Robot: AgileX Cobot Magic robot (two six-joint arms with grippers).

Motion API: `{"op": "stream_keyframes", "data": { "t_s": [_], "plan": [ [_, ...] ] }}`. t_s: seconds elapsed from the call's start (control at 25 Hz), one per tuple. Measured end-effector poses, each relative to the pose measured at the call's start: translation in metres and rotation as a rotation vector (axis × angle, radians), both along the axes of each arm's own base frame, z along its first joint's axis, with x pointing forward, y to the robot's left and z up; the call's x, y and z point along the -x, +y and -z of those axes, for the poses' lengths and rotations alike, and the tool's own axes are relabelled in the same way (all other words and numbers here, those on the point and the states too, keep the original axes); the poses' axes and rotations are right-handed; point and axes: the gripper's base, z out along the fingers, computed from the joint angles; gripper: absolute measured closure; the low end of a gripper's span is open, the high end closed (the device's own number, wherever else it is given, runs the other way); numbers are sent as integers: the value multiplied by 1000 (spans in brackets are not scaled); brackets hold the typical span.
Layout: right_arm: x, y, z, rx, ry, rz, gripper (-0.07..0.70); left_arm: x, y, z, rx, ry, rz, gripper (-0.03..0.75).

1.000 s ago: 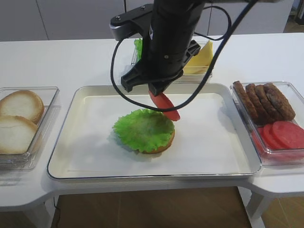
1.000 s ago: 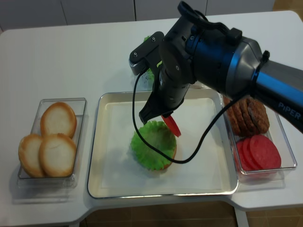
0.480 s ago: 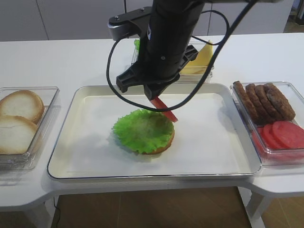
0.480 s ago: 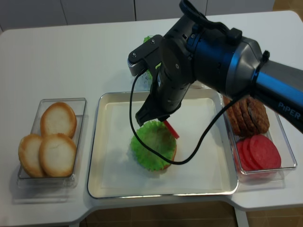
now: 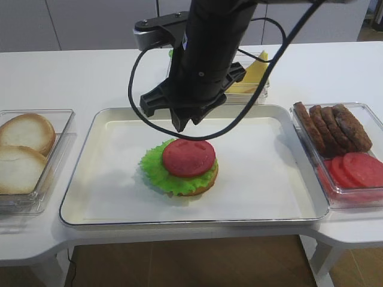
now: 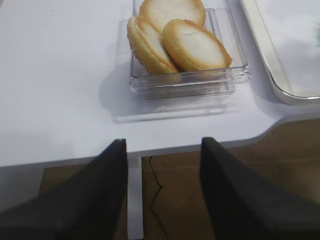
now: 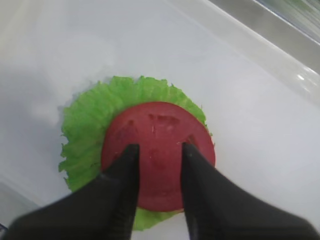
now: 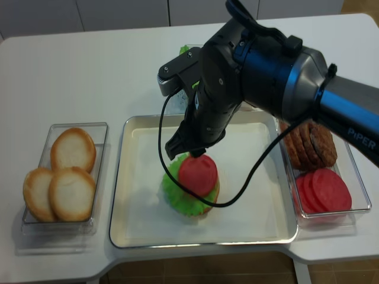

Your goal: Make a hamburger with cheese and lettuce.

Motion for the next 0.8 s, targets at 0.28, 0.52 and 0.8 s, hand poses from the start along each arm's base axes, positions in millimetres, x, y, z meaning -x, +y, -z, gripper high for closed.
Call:
{"op": "stream_keyframes", "data": {
  "t_s": [0.28, 0.52, 0.8],
  "plan": [
    [2, 1, 0, -14, 25, 7, 343, 0, 0, 0, 0, 0, 0, 363],
    [4, -4, 2, 40, 52, -20, 341, 0, 0, 0, 0, 0, 0, 363],
    [-24, -48, 3, 70, 109, 103, 341, 0, 0, 0, 0, 0, 0, 363]
  ]
}}
